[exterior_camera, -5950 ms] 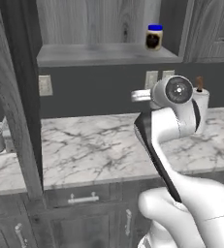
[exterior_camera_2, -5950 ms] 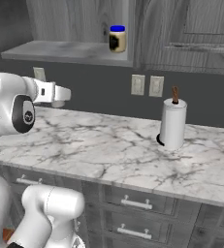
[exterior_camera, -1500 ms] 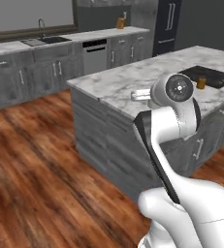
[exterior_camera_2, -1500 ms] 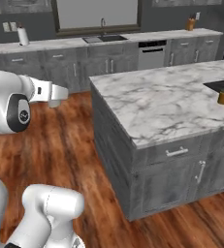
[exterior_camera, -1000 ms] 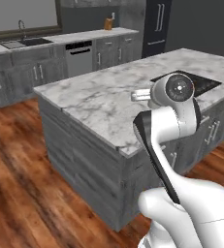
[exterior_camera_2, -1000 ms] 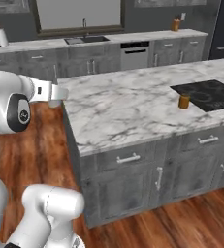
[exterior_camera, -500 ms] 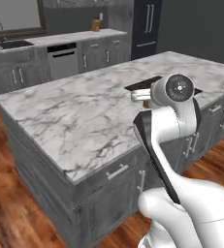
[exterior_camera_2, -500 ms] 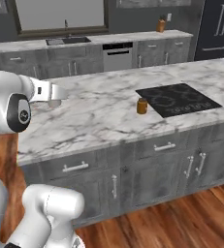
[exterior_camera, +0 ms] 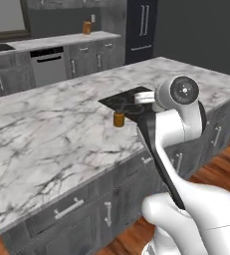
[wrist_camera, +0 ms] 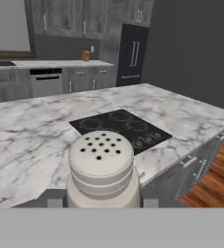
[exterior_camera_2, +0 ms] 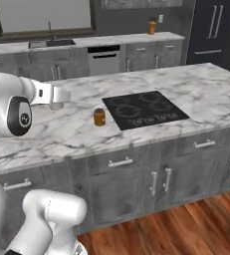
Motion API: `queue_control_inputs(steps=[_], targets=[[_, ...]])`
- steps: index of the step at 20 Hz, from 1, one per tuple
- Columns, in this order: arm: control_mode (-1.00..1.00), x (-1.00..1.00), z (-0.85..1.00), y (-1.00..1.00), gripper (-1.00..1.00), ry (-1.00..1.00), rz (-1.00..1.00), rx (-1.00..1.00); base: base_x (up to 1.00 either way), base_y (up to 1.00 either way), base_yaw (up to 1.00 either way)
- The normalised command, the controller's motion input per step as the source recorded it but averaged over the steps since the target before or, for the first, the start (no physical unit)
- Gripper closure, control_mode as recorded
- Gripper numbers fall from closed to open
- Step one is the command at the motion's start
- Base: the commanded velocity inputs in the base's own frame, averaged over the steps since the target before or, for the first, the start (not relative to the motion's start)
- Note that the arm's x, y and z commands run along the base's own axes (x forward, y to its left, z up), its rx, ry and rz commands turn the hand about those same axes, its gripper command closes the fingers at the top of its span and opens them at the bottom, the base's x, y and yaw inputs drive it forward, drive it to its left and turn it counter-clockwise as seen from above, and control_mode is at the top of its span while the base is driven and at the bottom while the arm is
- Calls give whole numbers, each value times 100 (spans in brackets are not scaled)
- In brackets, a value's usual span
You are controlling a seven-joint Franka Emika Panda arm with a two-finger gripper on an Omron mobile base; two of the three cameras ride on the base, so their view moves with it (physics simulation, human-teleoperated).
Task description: Collect the turmeric, mayonnaise, and shaker from the cabinet and place them next to the stove.
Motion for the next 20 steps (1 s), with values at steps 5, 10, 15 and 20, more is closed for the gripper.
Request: queue_control_inputs(steps=[5, 10, 15, 20], targets=[[100, 0, 0, 0, 100, 0, 0, 0, 29, -100, 8], [100, 0, 0, 0, 100, 0, 0, 0, 26, -100, 19], [100, 0, 0, 0, 100, 0, 0, 0, 24, -99, 27], [100, 0, 0, 0, 100, 0, 0, 0, 30, -74, 32]])
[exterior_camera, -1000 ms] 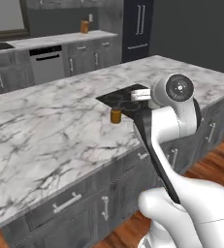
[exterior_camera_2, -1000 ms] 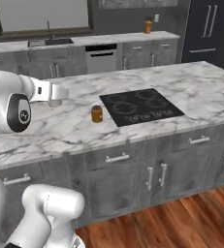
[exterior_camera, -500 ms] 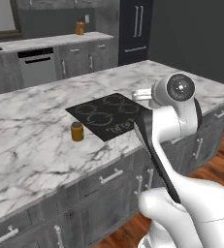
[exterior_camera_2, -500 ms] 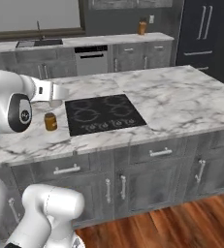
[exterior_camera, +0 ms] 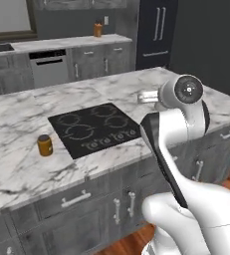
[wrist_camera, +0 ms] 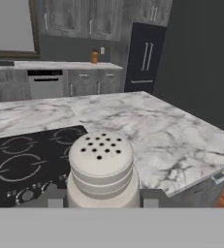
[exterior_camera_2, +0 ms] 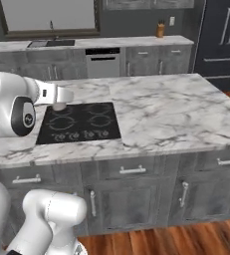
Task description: Collect the turmeric, mayonnaise, and shaker from the cabinet and place them next to the stove.
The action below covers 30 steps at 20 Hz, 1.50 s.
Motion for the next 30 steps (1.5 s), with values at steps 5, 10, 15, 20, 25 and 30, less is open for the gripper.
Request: queue_control_inputs(steps=[5, 10, 15, 20, 25, 30], targets=[[100, 0, 0, 0, 100, 0, 0, 0, 35, -43, 33], [100, 0, 0, 0, 100, 0, 0, 0, 40, -23, 36], [100, 0, 0, 0, 100, 0, 0, 0, 55, -13, 38], [100, 0, 0, 0, 100, 0, 0, 0, 66, -35, 32], [100, 0, 0, 0, 100, 0, 0, 0, 64, -49, 25], [-100, 18, -11, -75, 100, 1, 13, 4, 10, -13, 4]])
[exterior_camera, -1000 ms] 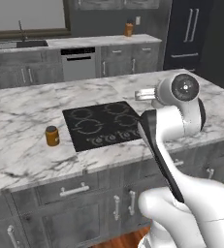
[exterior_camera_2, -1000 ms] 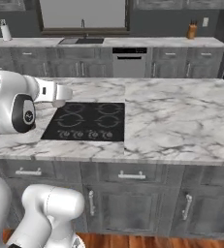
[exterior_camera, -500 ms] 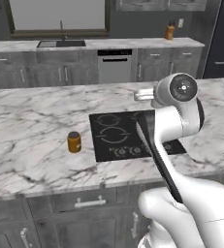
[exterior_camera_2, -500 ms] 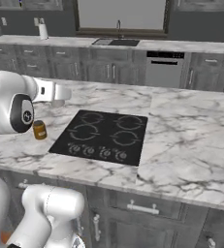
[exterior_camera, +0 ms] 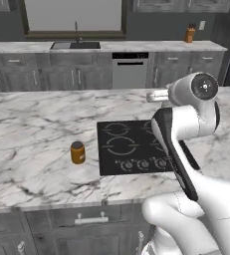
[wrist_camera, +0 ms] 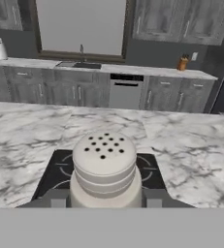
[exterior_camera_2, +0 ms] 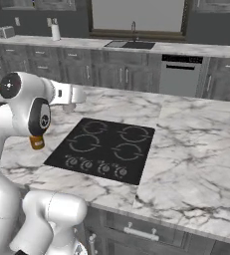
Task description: Collect the turmeric, mayonnaise, and shaker from the cabinet and place them next to the stove.
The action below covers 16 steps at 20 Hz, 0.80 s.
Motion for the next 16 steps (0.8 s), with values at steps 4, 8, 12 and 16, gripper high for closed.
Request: queue_control_inputs(steps=[4, 8, 12, 16], targets=[[-100, 13, -29, -100, 100, 4, 12, 3, 0, 0, 0], [-100, 26, -33, -100, 100, 5, 12, 1, 0, 0, 0], [-100, 32, -45, -98, 100, 9, 11, 0, 0, 0, 0], [-100, 31, -58, -90, 100, 13, 9, 0, 0, 0, 0]])
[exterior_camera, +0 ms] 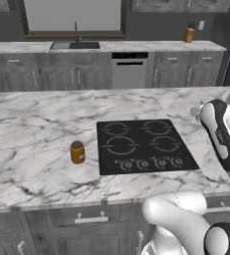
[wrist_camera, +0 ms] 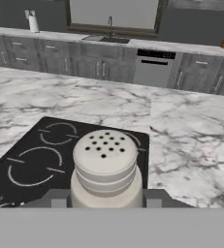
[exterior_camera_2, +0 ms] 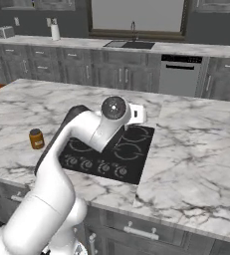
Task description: Collect the turmeric, mayonnaise, and shaker from the cabinet and place them next to the stove.
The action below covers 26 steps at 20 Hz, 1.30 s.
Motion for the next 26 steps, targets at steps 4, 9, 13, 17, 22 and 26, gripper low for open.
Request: queue_control_inputs(steps=[4, 9, 13, 17, 22, 26], targets=[[-100, 40, -50, -88, 100, 14, 2, 0, 0, 0, 0], [-100, 49, -52, -68, 100, 2, 1, 0, 0, 0, 0], [-100, 52, -61, -37, 100, -3, 10, 0, 0, 0, 0], [-100, 45, -67, -15, 100, -11, 9, 0, 0, 0, 0], [-100, 49, -45, -11, 100, 0, 8, 0, 0, 0, 0], [-100, 58, -39, -21, 100, 0, 11, 0, 0, 0, 0]])
